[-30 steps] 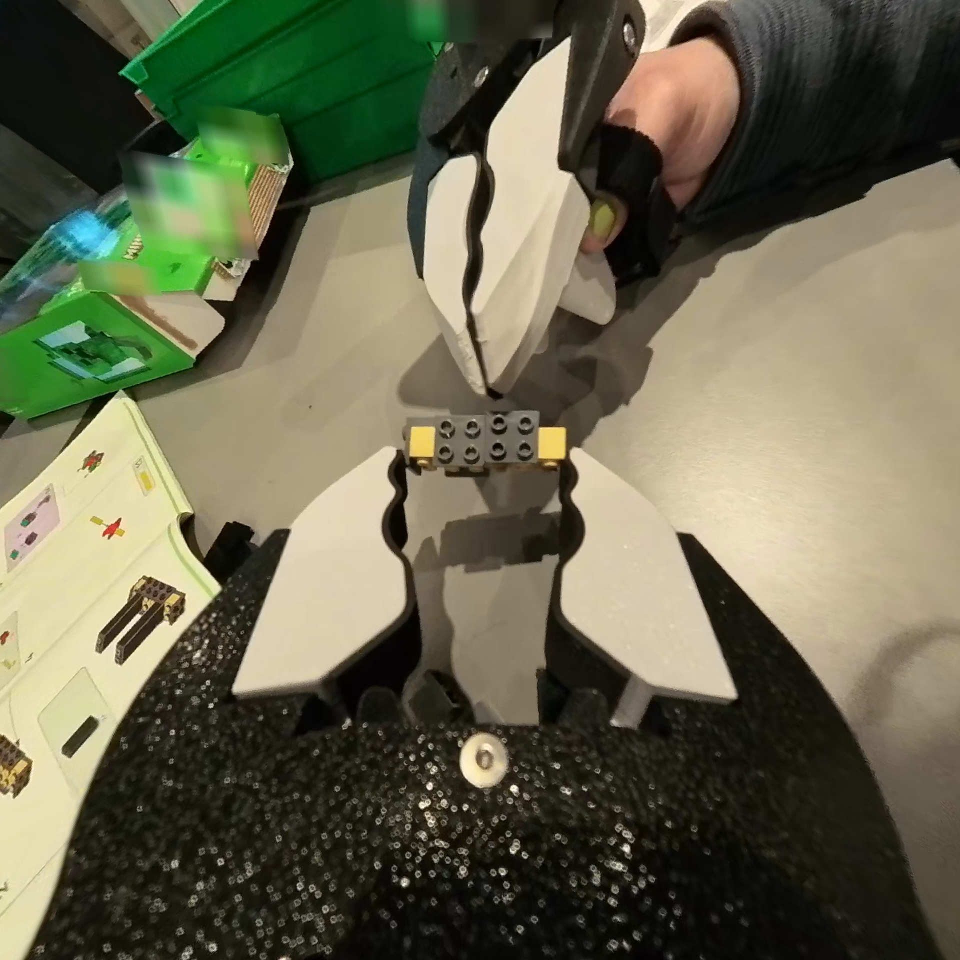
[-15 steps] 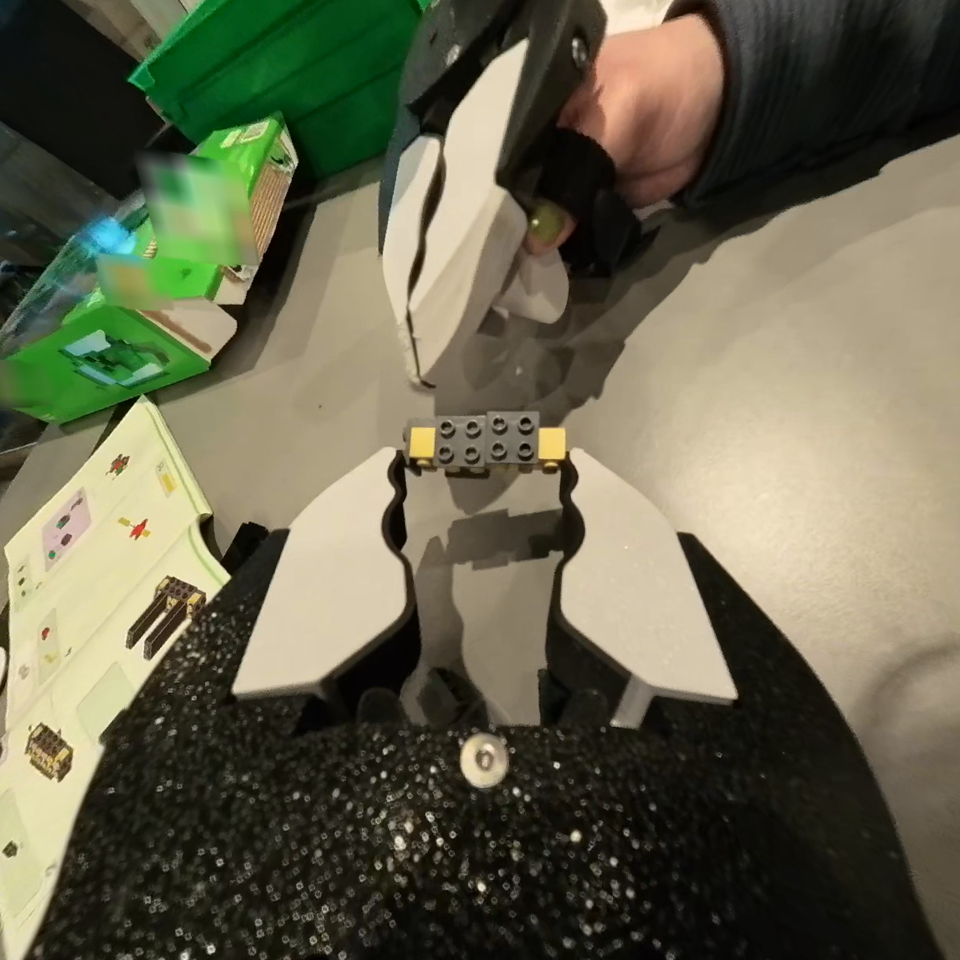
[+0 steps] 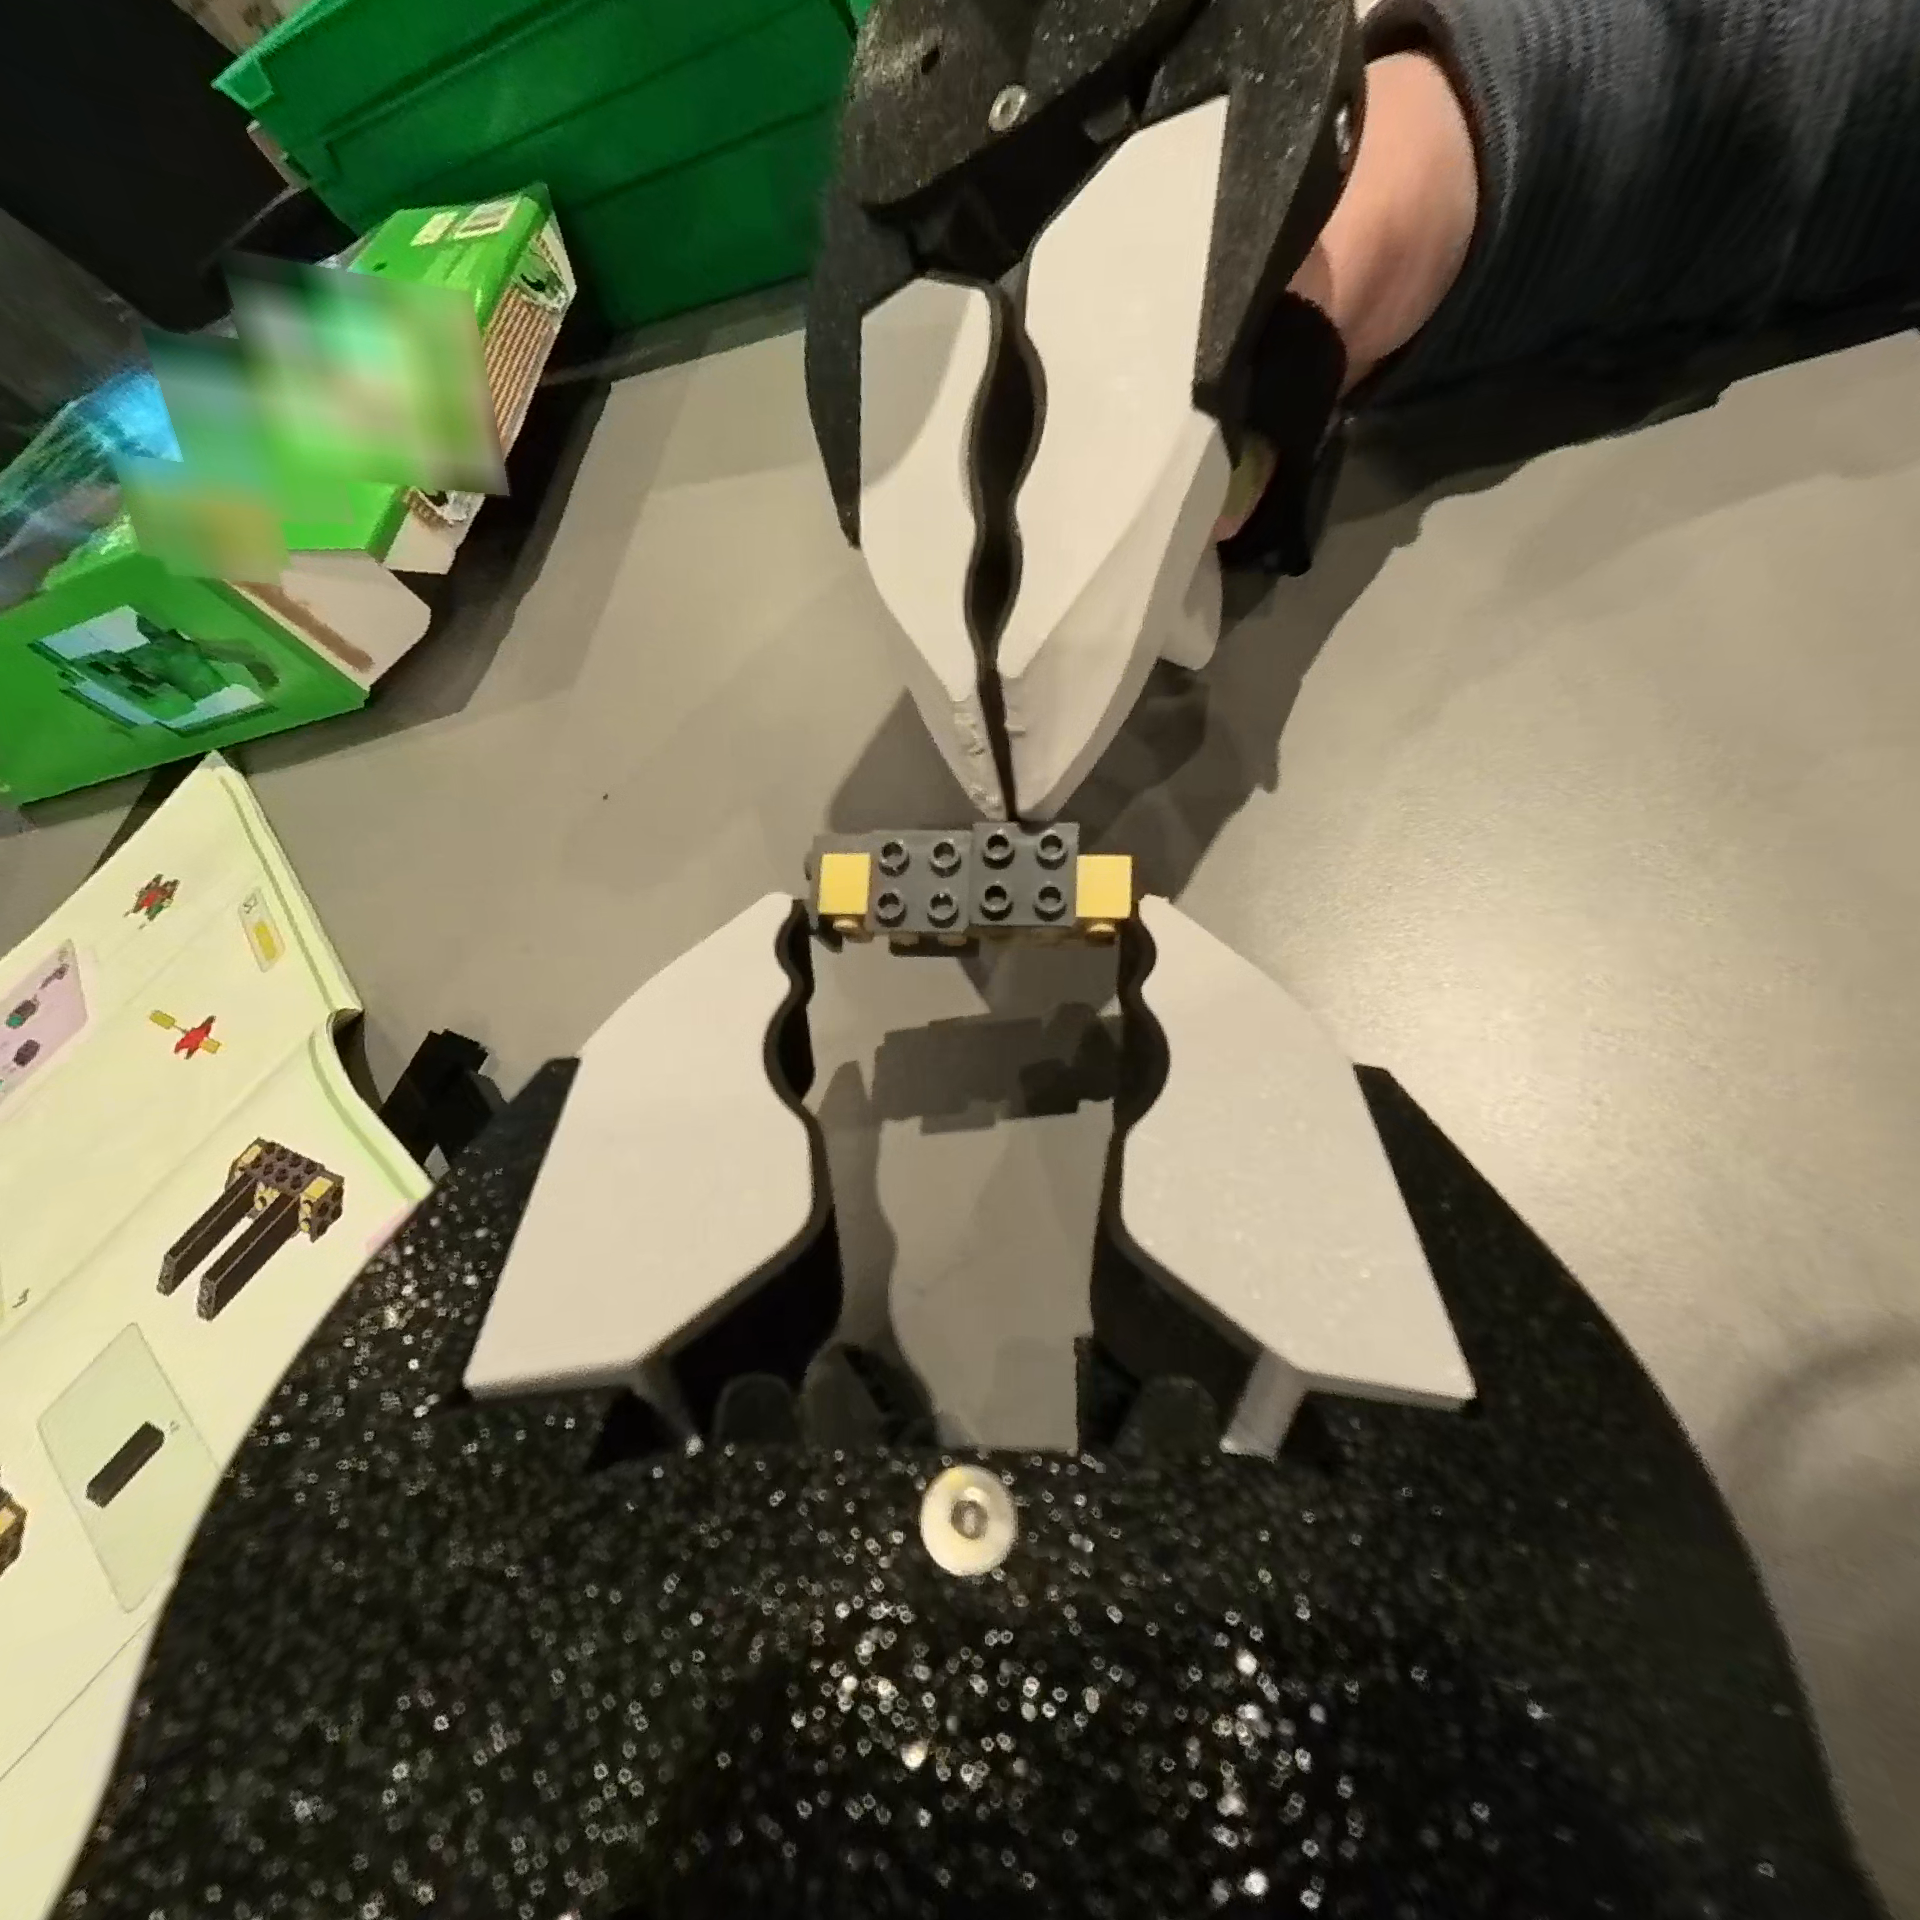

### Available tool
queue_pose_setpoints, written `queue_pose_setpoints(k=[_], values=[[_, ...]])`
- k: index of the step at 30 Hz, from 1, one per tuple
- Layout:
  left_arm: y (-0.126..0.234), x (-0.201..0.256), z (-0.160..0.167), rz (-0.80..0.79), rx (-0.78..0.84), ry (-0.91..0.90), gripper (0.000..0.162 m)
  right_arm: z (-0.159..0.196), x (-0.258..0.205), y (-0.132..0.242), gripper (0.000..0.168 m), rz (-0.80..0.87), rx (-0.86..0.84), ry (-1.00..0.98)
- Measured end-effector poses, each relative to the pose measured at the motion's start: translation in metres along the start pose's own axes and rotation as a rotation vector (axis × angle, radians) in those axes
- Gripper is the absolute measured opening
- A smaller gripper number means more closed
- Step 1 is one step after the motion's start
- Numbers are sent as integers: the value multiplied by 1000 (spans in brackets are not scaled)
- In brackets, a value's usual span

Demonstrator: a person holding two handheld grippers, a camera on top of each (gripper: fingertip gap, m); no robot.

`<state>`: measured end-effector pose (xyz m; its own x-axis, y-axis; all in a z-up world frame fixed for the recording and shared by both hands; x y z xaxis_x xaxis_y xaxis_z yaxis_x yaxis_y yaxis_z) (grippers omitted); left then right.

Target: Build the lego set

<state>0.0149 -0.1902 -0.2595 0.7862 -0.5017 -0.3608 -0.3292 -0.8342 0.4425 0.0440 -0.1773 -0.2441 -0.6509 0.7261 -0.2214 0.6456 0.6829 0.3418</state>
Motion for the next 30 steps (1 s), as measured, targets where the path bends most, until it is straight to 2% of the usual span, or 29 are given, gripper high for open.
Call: queue_pose_setpoints(k=[30], values=[[2,0,-6,9,19,64,57,-4,-2,2,0,2,39,4]])
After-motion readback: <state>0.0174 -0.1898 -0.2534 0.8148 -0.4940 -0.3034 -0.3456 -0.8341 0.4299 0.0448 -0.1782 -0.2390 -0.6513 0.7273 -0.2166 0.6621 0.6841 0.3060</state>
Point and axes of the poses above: each gripper's, where its closed fingertips meet, y back along the fingers, z out of its underside, x = y × z across the jaws, the point moved 2 cm from there along y, back along the fingers, and after that the axes turned 3 degrees about -z, right-handed, at the moved point
